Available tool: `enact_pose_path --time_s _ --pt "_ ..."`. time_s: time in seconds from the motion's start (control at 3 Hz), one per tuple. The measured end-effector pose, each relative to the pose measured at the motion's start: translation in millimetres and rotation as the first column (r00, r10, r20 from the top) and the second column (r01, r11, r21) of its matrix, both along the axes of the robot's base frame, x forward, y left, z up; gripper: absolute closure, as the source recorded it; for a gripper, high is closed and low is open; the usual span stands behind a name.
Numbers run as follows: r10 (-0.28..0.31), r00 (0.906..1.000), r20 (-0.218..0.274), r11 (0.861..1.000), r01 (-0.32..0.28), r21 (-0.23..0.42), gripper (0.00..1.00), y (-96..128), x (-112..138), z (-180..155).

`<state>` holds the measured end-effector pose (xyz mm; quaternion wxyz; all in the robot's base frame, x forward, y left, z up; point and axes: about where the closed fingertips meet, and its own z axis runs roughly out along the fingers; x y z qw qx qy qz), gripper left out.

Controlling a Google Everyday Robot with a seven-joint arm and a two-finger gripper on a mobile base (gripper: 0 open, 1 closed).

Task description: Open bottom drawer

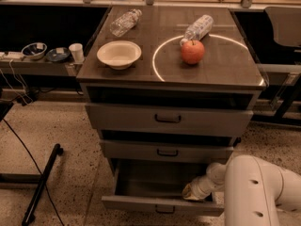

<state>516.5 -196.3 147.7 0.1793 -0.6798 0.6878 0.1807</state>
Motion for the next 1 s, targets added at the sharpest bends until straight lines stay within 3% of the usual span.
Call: enact_pose_path --time_s 1.0 --pt "0.064 0.9909 -0.119 0.997 -0.058 0.047 1.00 1.3 -55.9 7.7"
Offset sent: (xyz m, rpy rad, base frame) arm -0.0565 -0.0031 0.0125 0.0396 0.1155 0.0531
